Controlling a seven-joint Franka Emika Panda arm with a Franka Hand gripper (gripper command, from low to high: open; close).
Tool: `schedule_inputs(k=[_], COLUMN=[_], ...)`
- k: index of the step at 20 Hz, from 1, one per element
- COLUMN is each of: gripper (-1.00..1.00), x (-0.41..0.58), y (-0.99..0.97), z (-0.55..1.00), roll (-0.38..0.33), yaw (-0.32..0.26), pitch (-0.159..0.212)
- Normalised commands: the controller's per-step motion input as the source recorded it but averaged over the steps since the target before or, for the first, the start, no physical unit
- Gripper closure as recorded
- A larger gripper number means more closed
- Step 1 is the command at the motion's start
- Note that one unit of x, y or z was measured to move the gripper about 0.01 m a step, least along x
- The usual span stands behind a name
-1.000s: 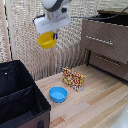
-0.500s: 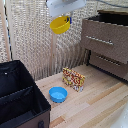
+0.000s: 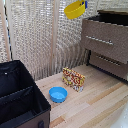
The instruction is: Kindly move your gripper toward the top drawer's handle. With caution, hold the handle robustly using your gripper and pull open the top drawer. Let the handle go. Relocate your gripper to the bowl placed in the background. Gently hold the bowl using your gripper. Bring the gripper and the bowl to the ajar drawer. Softly release the bowl into it.
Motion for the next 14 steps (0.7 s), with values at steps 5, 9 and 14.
schedule_inputs(k=[5, 9, 14], gripper=[1.0, 1.0, 1.0], x=[-0.098, -0.208, -0.21], y=[-0.71, -0.79, -0.83], z=[0.38, 0.18, 0.12], roll=[0.013, 0.007, 0.006], yaw=[-0.175, -0.151, -0.14], pitch=[0.033, 0.051, 0.042])
